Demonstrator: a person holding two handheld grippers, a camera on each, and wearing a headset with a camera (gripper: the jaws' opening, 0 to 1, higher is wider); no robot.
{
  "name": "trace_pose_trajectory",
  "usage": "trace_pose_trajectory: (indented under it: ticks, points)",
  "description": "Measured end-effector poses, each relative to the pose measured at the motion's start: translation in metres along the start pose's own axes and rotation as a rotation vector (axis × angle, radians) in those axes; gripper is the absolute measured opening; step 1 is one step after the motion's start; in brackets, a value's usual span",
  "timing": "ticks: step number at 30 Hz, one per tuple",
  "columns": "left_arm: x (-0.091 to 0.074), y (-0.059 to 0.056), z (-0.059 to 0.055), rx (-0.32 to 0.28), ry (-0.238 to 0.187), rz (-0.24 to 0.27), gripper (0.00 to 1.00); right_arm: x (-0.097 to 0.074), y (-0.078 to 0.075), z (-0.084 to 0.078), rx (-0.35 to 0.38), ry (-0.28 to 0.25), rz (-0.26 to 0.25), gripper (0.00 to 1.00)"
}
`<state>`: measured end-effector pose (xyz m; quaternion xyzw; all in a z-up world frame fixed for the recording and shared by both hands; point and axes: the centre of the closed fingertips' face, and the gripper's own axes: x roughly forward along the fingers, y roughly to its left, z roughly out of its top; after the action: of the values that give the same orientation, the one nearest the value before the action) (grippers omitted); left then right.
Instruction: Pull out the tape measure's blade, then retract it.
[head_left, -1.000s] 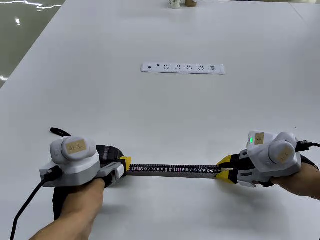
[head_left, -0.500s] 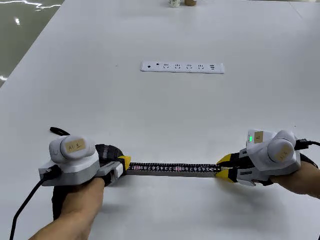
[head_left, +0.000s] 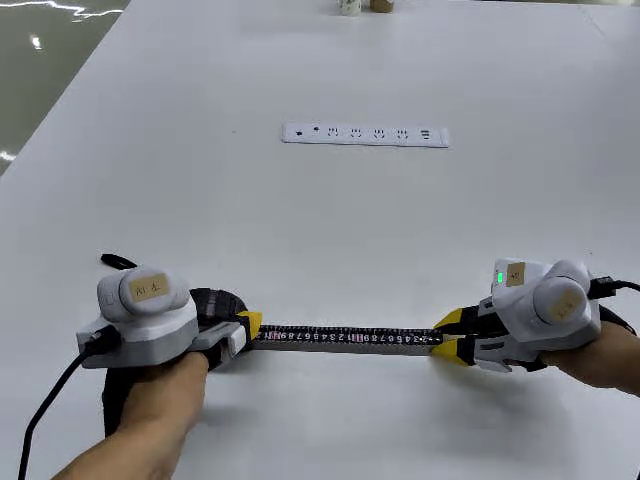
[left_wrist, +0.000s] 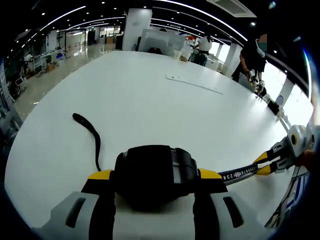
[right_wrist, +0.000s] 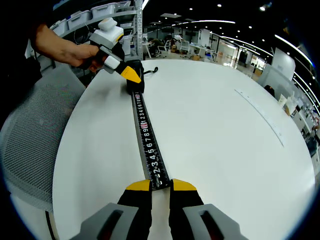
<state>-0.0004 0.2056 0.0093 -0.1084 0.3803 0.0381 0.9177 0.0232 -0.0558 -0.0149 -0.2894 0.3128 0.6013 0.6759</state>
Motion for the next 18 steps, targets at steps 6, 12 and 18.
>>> trace_pose_trajectory:
  ticks: [6,12,18]
  points:
    - [0.0004,0.0005,0.0006,-0.002,0.002,-0.003,0.57,-0.0003,-0.0002,0.0004,-0.002,0.000,0.000,0.09]
    - [0.0012,0.0009,0.0009,-0.007,0.004,-0.005,0.57,-0.0007,0.0000,0.0013,-0.004,0.000,0.002,0.09]
    - [0.0017,0.0005,0.0011,-0.009,0.004,-0.004,0.57,-0.0014,0.0004,0.0018,0.000,-0.004,0.005,0.09]
